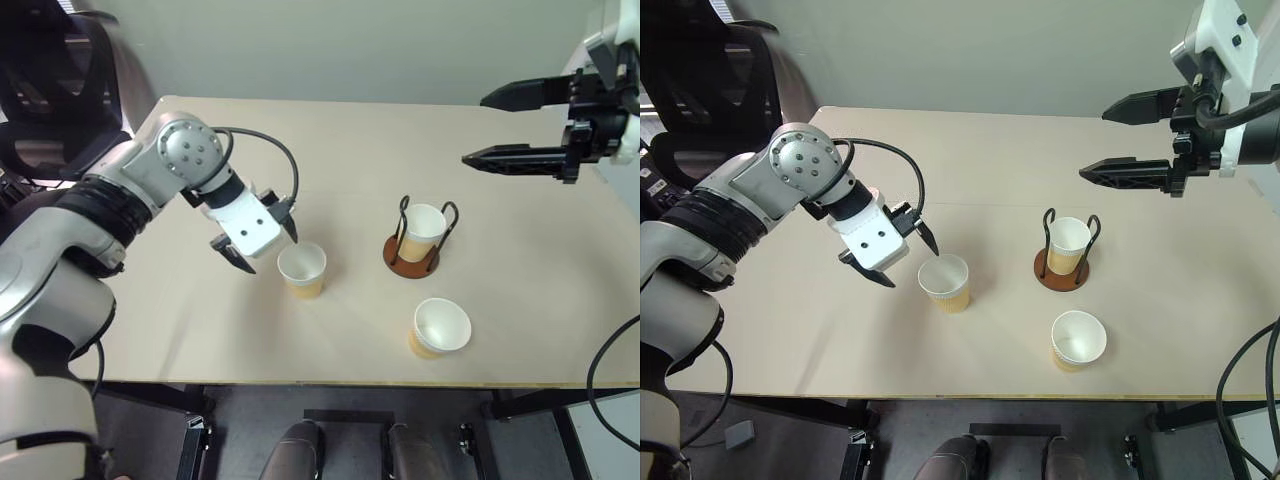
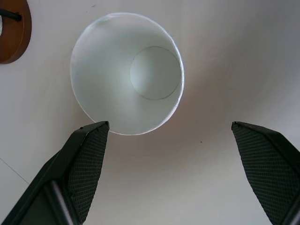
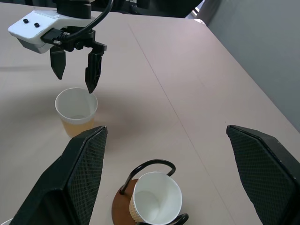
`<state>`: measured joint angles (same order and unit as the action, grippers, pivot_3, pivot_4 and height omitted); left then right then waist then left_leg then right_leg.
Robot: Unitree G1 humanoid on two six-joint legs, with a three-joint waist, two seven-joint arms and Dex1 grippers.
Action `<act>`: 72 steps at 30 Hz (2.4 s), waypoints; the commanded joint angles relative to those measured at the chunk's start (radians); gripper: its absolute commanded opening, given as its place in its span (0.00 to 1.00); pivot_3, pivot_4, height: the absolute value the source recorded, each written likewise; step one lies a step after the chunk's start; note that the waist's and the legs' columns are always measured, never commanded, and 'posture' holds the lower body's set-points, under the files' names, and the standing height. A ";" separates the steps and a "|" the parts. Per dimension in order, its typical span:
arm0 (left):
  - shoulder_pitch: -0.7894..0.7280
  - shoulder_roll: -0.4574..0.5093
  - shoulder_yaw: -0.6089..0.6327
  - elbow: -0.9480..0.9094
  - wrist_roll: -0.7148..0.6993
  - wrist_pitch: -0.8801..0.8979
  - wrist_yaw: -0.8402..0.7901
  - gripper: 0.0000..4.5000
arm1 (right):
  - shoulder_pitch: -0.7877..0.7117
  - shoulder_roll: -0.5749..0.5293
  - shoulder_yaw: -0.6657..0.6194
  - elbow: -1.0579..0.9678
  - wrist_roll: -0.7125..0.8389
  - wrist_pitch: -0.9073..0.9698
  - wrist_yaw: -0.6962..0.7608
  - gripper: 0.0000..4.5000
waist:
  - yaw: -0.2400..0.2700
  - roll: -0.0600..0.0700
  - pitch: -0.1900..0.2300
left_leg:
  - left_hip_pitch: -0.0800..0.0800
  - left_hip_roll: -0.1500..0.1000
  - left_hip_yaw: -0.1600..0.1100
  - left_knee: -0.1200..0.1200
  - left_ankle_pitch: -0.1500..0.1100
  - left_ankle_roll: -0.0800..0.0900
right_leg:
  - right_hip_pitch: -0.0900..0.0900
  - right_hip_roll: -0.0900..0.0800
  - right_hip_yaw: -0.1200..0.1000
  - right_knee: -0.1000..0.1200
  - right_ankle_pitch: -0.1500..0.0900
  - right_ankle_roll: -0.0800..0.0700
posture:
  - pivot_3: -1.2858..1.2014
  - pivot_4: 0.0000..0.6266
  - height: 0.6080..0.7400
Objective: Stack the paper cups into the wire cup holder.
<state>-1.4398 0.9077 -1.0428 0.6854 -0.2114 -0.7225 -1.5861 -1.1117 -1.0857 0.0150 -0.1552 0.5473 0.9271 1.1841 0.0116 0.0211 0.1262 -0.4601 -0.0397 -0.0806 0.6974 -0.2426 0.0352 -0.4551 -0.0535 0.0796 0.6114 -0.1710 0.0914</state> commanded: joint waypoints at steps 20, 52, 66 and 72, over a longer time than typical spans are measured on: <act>0.114 -0.082 0.072 0.053 0.137 -0.133 -0.022 1.00 | -0.018 -0.020 -0.023 -0.022 -0.002 -0.004 -0.006 0.92 | 0.003 0.000 0.000 | 0.001 0.000 -0.001 0.001 0.000 0.000 | 0.001 -0.001 -0.001 0.003 0.000 0.000 | 0.52 0.24 1.00; -0.087 -0.269 0.382 0.513 0.544 -0.177 0.065 0.02 | 0.120 -0.108 -0.002 0.023 -0.024 -0.057 0.119 0.92 | 0.002 0.000 0.000 | 0.000 -0.001 0.001 0.001 0.000 0.001 | -0.001 -0.001 0.001 0.002 0.001 0.001 | 0.52 0.24 1.00; -0.260 -0.410 0.548 0.566 0.512 -0.001 0.014 0.02 | 0.112 -0.114 0.009 0.073 -0.091 -0.115 0.163 0.92 | 0.004 0.000 0.000 | -0.003 -0.001 0.005 0.001 -0.002 0.003 | -0.003 0.000 0.000 0.000 0.001 0.002 | 0.52 0.24 1.00; -0.346 -0.503 0.609 0.584 0.509 0.065 0.065 0.02 | 0.118 -0.131 0.012 0.090 -0.108 -0.118 0.177 0.92 | 0.002 0.000 0.000 | -0.002 -0.001 0.008 0.001 -0.003 0.006 | -0.003 0.000 0.001 0.000 0.000 0.005 | 0.52 0.24 1.00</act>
<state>-1.7308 0.4158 -0.4686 1.2728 0.3110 -0.6725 -1.5428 -0.9785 -1.1872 0.0503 -0.0584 0.4455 0.8245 1.3542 0.0133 0.0208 0.1263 -0.4627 -0.0392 -0.0737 0.6986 -0.2457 0.0408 -0.4581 -0.0558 0.0824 0.6109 -0.1706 0.0969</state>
